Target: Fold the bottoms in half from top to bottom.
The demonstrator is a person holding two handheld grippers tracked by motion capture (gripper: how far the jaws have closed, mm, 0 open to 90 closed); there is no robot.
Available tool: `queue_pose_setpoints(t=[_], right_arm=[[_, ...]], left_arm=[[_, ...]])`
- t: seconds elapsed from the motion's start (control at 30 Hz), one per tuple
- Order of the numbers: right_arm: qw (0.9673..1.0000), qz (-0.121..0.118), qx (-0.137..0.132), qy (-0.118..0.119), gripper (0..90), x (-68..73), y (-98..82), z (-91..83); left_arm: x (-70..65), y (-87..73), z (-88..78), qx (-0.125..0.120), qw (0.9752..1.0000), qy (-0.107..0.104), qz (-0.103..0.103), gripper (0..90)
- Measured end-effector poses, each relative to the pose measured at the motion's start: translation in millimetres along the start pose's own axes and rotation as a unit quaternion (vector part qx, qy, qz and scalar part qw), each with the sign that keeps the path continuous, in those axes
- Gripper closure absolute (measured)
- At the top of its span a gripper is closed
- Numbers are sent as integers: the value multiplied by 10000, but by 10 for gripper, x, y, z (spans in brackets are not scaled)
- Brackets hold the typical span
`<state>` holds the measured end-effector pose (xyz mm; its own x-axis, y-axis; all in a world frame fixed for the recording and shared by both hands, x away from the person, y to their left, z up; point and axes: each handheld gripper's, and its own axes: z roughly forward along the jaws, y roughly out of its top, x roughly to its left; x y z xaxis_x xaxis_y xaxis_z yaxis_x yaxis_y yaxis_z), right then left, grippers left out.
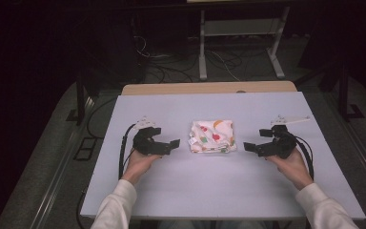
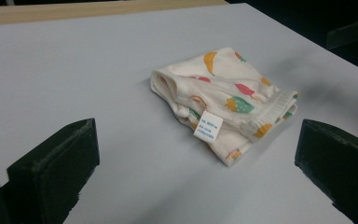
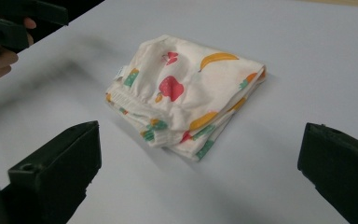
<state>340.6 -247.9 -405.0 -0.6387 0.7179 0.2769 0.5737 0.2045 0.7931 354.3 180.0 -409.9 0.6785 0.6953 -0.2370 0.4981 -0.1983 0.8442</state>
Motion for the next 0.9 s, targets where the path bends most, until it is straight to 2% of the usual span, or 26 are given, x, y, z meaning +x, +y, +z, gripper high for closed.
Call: queue_pose_setpoints(t=[0.3,0.57,0.73,0.9], right_arm=[[9999,68,-62,-59,0,52,-207,-124],[9999,5,-146,-90,0,87,-356,-233],[9997,-22,-188,-151,0,90,-459,-319],[9996,-11,-177,-226,0,46,-536,-370]], left_arm=[[-110,-137,-150,-195,9997,41,133,0],[-192,-247,-256,-362,9991,37,217,0],[-223,-318,-327,-500,9980,202,341,0],[-208,-378,-392,-477,9984,196,247,0]])
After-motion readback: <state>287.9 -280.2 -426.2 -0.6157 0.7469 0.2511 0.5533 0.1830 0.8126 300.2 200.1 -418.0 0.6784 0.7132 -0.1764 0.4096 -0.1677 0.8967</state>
